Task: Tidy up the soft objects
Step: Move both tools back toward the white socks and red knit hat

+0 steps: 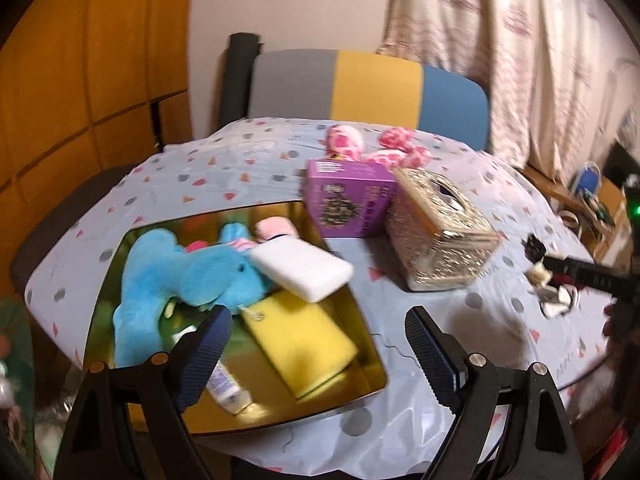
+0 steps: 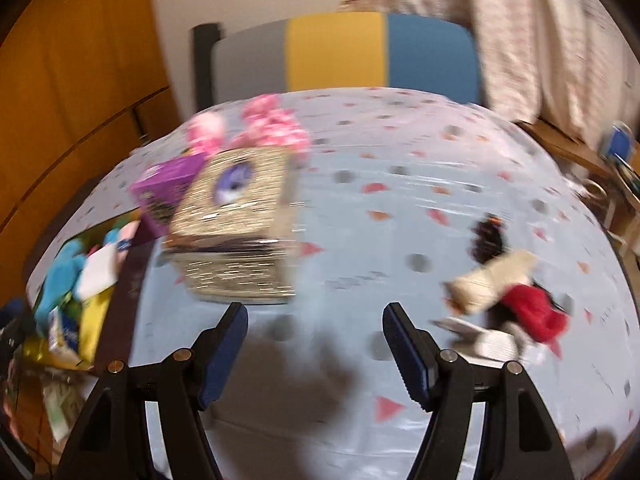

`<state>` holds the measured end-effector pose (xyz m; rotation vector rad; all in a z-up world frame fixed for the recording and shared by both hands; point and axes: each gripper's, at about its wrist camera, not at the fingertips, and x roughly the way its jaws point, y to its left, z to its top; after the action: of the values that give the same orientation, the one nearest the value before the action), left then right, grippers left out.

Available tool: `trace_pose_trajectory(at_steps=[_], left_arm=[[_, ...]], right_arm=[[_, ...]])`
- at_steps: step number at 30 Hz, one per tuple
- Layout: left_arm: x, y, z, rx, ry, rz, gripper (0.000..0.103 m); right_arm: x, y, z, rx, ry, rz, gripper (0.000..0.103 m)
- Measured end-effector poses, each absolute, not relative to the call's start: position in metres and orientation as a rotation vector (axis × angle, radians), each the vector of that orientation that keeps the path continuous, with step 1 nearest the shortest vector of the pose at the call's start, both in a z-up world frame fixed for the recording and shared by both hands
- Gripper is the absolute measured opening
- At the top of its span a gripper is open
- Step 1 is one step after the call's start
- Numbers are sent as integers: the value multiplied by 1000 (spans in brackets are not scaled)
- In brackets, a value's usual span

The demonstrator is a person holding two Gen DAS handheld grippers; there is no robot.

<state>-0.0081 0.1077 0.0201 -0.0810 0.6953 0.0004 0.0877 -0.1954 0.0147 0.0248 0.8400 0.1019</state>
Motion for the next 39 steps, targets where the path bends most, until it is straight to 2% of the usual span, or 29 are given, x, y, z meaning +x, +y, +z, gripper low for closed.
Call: trace_pose_trajectory(at_steps=[12, 22, 39], left_arm=[[11, 41, 19, 40, 722, -169, 89], [27, -21, 16, 114, 730, -322, 89], [48, -92, -6, 134, 815, -475, 88]], right_arm=[[62, -303, 23, 166, 805, -148, 71], [45, -370, 2, 552, 792, -150, 71], [24, -390, 8, 679, 636, -224, 73]])
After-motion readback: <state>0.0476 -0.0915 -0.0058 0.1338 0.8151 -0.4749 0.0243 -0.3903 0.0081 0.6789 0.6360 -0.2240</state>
